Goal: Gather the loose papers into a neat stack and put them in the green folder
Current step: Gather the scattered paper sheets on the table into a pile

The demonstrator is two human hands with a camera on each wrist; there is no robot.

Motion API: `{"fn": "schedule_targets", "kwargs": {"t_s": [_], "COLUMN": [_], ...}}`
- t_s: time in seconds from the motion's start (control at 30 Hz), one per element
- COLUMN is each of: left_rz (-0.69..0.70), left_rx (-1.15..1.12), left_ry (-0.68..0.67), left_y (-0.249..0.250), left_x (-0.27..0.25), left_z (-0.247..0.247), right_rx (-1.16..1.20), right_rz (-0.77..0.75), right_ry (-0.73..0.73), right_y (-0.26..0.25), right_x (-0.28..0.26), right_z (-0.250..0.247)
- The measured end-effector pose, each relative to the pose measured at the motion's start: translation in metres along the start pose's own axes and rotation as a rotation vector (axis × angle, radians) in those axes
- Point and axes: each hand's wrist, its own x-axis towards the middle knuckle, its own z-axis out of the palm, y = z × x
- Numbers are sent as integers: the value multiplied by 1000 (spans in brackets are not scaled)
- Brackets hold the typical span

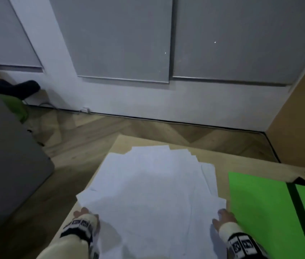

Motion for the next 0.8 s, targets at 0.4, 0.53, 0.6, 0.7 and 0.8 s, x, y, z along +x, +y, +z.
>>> {"fn": "schedule_targets", "kwargs": {"t_s": [0.4,0.53,0.6,0.7,0.8], "left_rz": [-208,-216,-226,-254,-275], "left_rx": [73,32,34,44,2], "left_ry": [48,64,85,167,200], "left_y": [26,39,37,34,34], "left_x": [-9,-8,-5,-3,-3], "left_z": [21,28,30,34,36], "right_rx": [261,311,292,247,333], "right_rz": [489,420,396,381,311], "right_ry": [88,78,40,-53,-104], "right_y": [-29,-32,-32,-31,-37], "right_x": [-19,-23,-22,-18,-21], "right_z": [31,40,41,42,45]}}
